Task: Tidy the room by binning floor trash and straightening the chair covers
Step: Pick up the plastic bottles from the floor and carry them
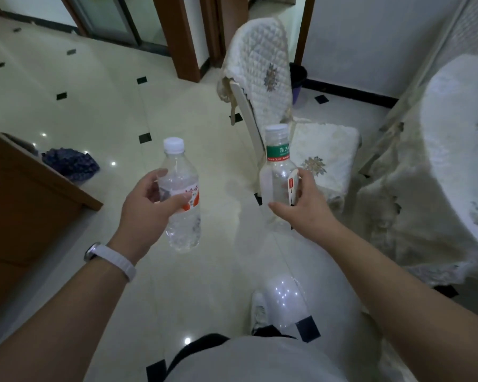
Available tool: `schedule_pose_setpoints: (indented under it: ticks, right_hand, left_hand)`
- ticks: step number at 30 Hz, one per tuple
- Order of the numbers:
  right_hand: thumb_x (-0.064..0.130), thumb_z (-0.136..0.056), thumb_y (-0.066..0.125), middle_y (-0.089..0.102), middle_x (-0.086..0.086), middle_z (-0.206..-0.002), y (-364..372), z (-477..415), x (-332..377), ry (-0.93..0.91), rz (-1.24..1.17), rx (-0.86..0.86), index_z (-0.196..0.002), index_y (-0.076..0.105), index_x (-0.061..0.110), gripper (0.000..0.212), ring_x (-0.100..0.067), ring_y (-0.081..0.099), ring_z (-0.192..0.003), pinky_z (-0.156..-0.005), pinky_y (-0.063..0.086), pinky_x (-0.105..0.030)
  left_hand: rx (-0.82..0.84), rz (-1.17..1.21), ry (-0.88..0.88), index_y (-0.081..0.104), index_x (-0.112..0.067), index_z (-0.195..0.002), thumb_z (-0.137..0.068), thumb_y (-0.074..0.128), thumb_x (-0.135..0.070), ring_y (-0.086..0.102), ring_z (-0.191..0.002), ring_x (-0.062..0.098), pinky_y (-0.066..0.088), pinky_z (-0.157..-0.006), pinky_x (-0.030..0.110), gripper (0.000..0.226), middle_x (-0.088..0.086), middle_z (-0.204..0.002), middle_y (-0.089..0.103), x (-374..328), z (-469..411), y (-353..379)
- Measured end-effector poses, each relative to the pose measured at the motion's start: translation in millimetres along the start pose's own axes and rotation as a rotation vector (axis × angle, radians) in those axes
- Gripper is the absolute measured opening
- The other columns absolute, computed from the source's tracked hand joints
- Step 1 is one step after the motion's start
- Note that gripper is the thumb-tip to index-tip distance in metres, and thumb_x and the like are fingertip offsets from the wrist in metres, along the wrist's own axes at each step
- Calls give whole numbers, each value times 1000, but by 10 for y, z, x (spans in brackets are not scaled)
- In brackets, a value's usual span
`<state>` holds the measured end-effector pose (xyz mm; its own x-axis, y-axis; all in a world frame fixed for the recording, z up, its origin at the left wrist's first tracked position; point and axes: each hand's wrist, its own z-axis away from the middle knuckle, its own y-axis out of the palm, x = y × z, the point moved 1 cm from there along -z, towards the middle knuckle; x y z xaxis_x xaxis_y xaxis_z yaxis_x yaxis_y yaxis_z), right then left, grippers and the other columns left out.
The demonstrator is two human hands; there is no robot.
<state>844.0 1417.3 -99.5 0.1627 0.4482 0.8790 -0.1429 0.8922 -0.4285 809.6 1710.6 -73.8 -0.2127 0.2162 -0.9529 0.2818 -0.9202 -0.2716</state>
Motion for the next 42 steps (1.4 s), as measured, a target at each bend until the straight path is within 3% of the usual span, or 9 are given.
schedule_pose_setpoints:
  ticks: [3, 10, 15, 19, 27, 29, 32, 38, 42]
  right_hand:
    - [29, -79, 77, 55, 3, -120, -14, -350, 146, 1, 5, 18, -143, 28, 25, 81, -12, 59, -99, -65, 44, -15]
    - [24, -79, 79, 53, 17, -105, 163, -1127, 432, 4, 5, 9, -140, 33, 22, 76, 3, 57, -90, -61, 43, -7]
    - [30, -79, 79, 55, 11, -117, 499, -1843, 760, 9, 42, 20, -142, 27, 30, 82, -9, 62, -100, -80, 53, -28]
    - [31, -80, 78, 57, 14, -114, 856, -2472, 1131, 14, 76, -27, -142, 27, 30, 80, -3, 61, -97, -73, 48, -20]
    - [45, -70, 78, 51, 4, -131, 1507, -3542, 1876, 45, 131, -95, -141, 28, 31, 88, -18, 55, -117, -95, 51, -41]
    - [46, -70, 79, 50, 5, -132, 1619, -3727, 1986, 41, 139, -112, -142, 28, 33, 89, -18, 54, -118, -95, 52, -45]
    - [40, -74, 80, 52, 11, -122, 1696, -3931, 2138, 49, 154, -128, -140, 29, 34, 83, -14, 56, -110, -90, 55, -46]
    - [29, -77, 79, 49, 16, -108, 1660, -4500, 2288, 62, 115, -204, -139, 30, 30, 79, -5, 57, -93, -76, 57, -36]
    - [25, -78, 78, 49, 23, -101, 1689, -5062, 2281, 64, 77, -220, -124, 32, 37, 66, 4, 55, -91, -63, 46, -14]
  left_hand:
    - [3, -7, 19, 58, -19, -129, -76, 83, -11, 68, -104, 11, 55, -92, 35, 59, -4, -115, 70, -150, -376, 20]
    - [10, 21, 22, 62, -29, -119, -76, 83, -13, 70, -100, 12, 56, -92, 41, 50, -9, -106, 73, -205, -1246, -15]
    - [33, 51, 11, 61, -24, -125, -69, 88, -17, 70, -100, 12, 56, -92, 41, 62, -8, -107, 73, -76, -2068, -167]
    - [56, 59, 25, 61, -22, -126, -74, 85, -12, 69, -100, 11, 56, -93, 41, 58, -9, -108, 72, -38, -2908, -411]
    - [165, 59, 90, 61, -37, -121, -69, 86, -28, 67, -103, 8, 53, -89, 31, 59, -14, -112, 70, -241, -4373, -976]
    - [172, 76, 111, 61, -44, -113, -72, 86, -21, 67, -101, 6, 52, -87, 28, 53, -15, -110, 71, -281, -4642, -1054]
    - [179, 73, 111, 61, -39, -117, -73, 87, -19, 67, -100, 4, 51, -86, 26, 55, -16, -110, 71, -312, -4921, -1102]
    - [228, 51, 89, 60, -27, -127, -71, 88, -22, 67, -101, 5, 52, -88, 27, 63, -13, -111, 71, -373, -5578, -972]
    - [257, 24, 86, 60, -29, -125, -74, 86, -18, 67, -100, 5, 52, -86, 25, 58, -12, -111, 71, -467, -6088, -778]
